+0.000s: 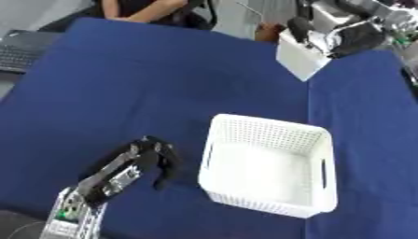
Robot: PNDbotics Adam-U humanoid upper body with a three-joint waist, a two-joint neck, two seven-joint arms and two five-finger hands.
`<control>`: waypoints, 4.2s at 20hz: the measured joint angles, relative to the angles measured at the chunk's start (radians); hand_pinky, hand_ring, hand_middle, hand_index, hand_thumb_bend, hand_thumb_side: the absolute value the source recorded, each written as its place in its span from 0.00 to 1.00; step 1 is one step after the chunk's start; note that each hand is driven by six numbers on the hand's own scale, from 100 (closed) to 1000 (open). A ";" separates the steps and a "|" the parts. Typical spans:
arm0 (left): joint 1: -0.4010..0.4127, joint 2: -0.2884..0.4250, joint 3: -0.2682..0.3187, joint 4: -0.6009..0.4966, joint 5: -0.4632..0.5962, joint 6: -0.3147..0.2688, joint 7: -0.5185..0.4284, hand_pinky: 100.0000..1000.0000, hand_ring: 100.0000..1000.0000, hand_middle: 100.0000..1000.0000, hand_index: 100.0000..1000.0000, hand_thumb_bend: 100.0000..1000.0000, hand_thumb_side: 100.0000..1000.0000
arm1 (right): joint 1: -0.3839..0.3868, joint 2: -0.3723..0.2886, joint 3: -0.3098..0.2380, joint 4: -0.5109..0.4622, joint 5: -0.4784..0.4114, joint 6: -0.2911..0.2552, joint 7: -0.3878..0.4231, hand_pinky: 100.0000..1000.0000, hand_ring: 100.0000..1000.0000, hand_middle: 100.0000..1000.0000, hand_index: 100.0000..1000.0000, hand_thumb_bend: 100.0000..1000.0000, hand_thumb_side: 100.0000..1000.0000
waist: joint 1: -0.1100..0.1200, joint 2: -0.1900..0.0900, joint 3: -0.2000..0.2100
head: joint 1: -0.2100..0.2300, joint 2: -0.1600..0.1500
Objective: Pick up objects on the table and place them in the box.
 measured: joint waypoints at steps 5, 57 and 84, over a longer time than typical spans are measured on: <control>0.000 0.000 0.000 0.000 0.000 0.000 0.000 0.07 0.17 0.34 0.64 0.00 0.91 | 0.008 0.011 0.034 0.000 -0.071 0.037 0.037 0.00 0.00 0.00 0.11 0.00 0.70 | 0.000 0.001 -0.001 | 0.000 0.000; -0.010 -0.001 0.000 0.000 0.000 0.000 -0.008 0.07 0.18 0.35 0.64 0.00 0.91 | 0.171 0.149 0.053 0.066 -0.046 0.139 0.139 0.00 0.00 0.00 0.10 0.00 0.64 | 0.004 0.014 0.000 | -0.001 -0.001; -0.009 0.000 0.000 0.000 0.004 0.003 -0.005 0.07 0.18 0.35 0.64 0.00 0.90 | 0.159 0.130 0.088 -0.028 -0.108 0.141 0.141 0.00 0.00 0.00 0.11 0.00 0.68 | -0.003 0.000 -0.012 | -0.001 -0.001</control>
